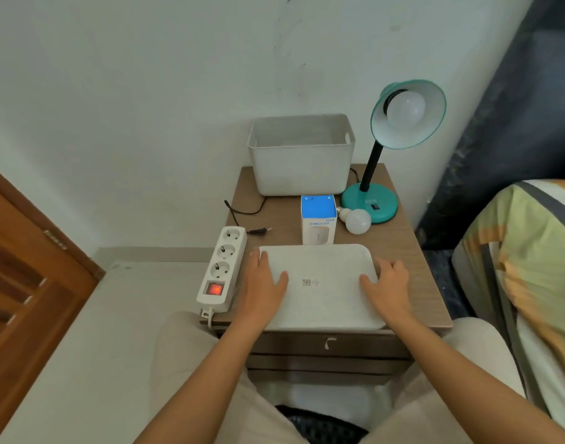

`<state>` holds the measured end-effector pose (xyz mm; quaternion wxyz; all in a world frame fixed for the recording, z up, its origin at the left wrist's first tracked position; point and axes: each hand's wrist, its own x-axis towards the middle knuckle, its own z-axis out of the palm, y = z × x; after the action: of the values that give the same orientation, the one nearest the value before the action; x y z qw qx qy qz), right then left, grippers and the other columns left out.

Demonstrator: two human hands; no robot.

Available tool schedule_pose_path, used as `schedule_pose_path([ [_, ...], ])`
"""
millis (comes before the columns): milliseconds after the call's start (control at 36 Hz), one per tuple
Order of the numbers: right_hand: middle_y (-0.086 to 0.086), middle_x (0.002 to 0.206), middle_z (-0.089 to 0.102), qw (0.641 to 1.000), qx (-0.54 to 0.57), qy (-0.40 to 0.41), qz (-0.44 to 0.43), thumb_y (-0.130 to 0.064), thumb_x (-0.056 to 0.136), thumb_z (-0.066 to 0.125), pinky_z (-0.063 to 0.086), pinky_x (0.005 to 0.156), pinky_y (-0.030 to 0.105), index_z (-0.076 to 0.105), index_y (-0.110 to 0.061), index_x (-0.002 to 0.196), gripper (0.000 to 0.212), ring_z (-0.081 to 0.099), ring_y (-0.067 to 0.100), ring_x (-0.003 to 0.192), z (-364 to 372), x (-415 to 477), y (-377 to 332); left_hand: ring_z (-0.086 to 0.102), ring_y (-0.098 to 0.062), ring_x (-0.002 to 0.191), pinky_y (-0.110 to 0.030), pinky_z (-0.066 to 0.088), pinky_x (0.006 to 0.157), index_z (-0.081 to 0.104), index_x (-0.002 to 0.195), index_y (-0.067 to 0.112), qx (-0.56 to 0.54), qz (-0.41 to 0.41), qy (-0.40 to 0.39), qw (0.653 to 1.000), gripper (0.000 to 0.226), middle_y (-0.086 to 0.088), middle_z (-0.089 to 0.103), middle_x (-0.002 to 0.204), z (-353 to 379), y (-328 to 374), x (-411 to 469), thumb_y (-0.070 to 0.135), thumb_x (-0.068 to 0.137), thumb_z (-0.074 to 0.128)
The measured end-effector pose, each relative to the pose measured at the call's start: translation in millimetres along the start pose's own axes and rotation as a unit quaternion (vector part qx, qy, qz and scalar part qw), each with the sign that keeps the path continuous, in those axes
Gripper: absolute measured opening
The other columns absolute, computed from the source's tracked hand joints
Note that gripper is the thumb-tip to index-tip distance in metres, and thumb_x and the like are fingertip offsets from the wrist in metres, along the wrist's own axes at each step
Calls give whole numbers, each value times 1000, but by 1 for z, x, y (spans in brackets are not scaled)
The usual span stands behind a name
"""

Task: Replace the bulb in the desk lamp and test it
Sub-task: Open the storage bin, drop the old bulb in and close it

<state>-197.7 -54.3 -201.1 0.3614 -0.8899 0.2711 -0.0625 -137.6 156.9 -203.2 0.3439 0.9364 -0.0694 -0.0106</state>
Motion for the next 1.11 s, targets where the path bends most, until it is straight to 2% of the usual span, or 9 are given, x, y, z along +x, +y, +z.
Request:
schedule_pose_path([
  [167,15,128,44,999,28,30,-18,-16,87,59,36,99,35,46,-8,127,43,39,27,120,-15,57,-32,14,-24,146,-35,19,115,26,146,3,-25,50,25,998,66,-13,17,156,-42,45,94,36,94,51],
  [250,19,132,45,999,-10,12,-42,-14,89,57,33,103,35,45,-2,130,45,40,30,123,-18,85,-47,35,-29,133,-37,33,106,42,132,3,-5,68,46,997,58,-16,41,138,-62,61,150,39,89,57],
  [306,20,135,41,999,-30,-4,-41,-16,89,58,31,105,36,41,0,133,50,38,32,124,-15,102,-53,38,-31,127,-36,34,102,44,125,-1,11,66,51,996,59,-17,44,130,-71,69,182,42,87,61],
  [417,19,136,37,999,-41,-19,-27,-24,84,64,31,106,38,43,-3,132,56,36,33,124,0,126,-52,29,-32,135,-40,31,110,32,136,-2,27,30,51,998,93,-18,35,141,-75,81,226,58,75,67],
  [528,17,130,40,996,-73,-9,-44,-26,78,68,36,103,41,45,-5,125,56,39,33,118,13,137,-47,21,-31,141,-39,24,115,19,145,-4,9,-8,37,999,116,-18,23,151,-63,82,251,62,66,74],
  [667,17,122,45,995,-88,6,-56,-25,78,66,34,99,41,48,-3,119,50,40,33,111,24,145,-44,25,-31,138,-37,26,114,21,143,-6,-19,-6,70,997,121,-17,27,146,-49,75,266,64,60,76],
  [778,19,117,50,995,-65,28,-67,-21,76,68,36,96,41,51,-1,117,48,43,34,107,24,147,-46,16,-28,143,-34,19,117,8,147,-5,-32,-9,54,998,132,-17,18,152,-47,70,271,66,59,75],
  [944,17,116,52,989,3,96,-109,-20,74,71,42,93,43,52,-2,119,51,48,34,104,6,143,-66,15,-27,144,-36,20,116,4,148,-1,-53,-12,40,998,133,-13,15,154,-52,71,271,63,58,78],
  [1111,9,117,52,964,49,164,-203,-22,75,72,32,87,20,52,-7,119,50,46,22,106,-19,135,-111,17,-26,143,-37,23,116,5,149,1,-73,-13,38,997,136,-12,16,153,-53,71,271,64,54,79],
])
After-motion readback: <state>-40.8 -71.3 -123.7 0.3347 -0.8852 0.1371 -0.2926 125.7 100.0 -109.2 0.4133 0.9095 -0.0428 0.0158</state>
